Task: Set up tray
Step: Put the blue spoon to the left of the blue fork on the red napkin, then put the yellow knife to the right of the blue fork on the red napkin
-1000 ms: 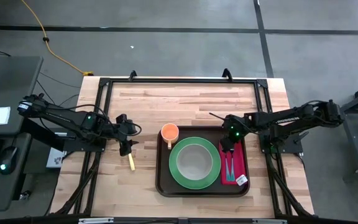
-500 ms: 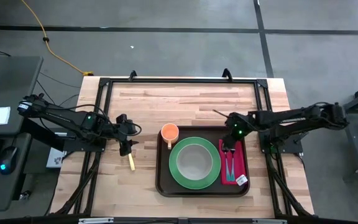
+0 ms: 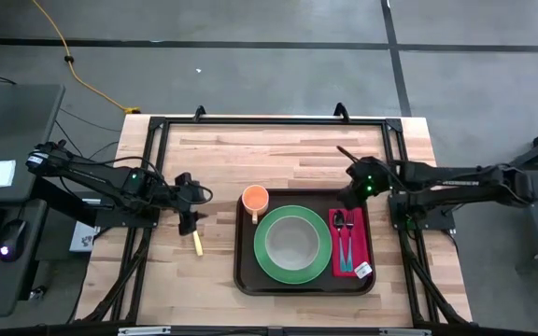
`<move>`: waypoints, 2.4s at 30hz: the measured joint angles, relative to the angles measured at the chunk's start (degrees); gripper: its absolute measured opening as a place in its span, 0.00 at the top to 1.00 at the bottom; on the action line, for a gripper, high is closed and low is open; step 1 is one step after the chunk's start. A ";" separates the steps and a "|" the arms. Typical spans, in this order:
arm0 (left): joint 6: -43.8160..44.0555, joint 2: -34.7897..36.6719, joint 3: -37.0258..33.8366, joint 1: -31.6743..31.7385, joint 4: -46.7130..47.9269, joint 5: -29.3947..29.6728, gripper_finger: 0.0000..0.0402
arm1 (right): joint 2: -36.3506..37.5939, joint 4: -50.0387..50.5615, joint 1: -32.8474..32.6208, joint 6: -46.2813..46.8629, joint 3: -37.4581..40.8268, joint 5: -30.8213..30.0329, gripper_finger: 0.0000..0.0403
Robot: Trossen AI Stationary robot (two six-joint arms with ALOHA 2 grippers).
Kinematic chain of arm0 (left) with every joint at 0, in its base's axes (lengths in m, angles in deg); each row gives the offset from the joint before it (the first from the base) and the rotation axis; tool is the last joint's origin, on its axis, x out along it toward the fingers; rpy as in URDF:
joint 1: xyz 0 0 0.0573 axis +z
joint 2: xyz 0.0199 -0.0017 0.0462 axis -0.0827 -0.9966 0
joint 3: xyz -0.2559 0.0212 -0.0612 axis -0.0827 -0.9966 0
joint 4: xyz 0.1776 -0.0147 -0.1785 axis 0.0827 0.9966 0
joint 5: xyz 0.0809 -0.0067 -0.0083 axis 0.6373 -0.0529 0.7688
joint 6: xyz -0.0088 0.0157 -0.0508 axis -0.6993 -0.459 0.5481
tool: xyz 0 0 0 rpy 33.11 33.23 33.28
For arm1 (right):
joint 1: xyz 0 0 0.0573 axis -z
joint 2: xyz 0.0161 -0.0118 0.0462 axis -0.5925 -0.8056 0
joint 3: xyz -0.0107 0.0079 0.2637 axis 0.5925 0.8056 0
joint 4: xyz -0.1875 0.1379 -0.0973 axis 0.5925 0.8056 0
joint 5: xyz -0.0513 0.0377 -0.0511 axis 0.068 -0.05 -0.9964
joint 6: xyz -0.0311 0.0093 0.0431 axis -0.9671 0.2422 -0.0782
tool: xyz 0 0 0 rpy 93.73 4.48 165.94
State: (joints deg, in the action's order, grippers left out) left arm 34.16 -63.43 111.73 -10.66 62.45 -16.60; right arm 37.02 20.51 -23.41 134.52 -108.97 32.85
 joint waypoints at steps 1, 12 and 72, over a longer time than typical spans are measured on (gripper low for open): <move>0.00 0.00 0.00 -0.01 0.02 -0.70 0.30 | 0.68 0.00 0.01 0.00 0.00 -0.60 0.79; 8.54 0.01 -0.01 0.00 1.04 -6.95 0.30 | 2.99 -4.52 0.01 -0.47 0.00 -1.48 0.79; 43.10 -17.08 0.00 -0.02 9.33 -6.28 0.30 | 2.97 -9.40 8.12 -13.90 0.00 -2.70 0.79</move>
State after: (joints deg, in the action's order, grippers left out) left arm 77.27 -80.51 111.73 -10.68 71.78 -22.89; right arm 39.99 11.11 -15.29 120.61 -108.97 30.15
